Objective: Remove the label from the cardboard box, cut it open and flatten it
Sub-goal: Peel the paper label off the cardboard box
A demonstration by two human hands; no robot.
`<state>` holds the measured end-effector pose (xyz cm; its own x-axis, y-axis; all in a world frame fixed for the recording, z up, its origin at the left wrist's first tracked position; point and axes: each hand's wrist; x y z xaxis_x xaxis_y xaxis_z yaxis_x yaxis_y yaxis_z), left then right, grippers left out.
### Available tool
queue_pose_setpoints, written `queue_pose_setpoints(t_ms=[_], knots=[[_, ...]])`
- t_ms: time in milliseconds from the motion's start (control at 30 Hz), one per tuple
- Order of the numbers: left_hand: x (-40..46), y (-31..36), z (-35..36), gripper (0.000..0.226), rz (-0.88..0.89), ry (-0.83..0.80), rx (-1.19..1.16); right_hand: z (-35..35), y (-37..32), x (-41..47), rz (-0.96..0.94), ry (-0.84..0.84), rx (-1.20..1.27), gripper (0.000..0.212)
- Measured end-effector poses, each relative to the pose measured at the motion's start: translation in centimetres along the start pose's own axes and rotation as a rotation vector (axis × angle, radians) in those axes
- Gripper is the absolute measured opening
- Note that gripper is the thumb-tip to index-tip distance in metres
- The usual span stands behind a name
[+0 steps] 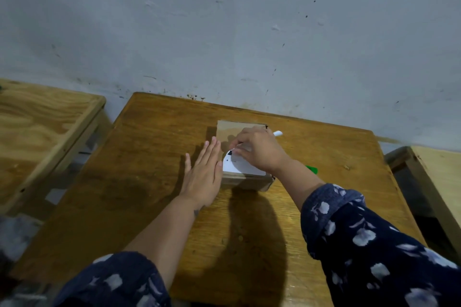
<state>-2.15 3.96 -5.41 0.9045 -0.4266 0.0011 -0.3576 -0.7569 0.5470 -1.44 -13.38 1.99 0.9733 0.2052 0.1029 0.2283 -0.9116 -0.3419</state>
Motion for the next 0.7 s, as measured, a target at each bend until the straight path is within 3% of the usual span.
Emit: queue_pose_setpoints(t_ms=[500, 700], knots=[[-0.1, 0.6, -0.9, 0.053, -0.013, -0.076, 0.097, -0.9, 1.4, -1.7, 0.029, -0.037, 0.072, 0.005], [-0.5, 0.9, -0.9, 0.052, -0.028, -0.081, -0.001, -1.2, 0.5, -1.2, 0.072, 0.007, 0.042, 0.007]])
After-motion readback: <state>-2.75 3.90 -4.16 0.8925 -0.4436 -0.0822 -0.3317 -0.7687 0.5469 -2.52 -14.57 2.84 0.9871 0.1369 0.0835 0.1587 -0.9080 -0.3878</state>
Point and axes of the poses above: each hand's wrist, its own x-axis towards the middle knuckle, its own z-axis out of the palm, y = z × x, and after that the axes turned 1 degree about -x, right-handed
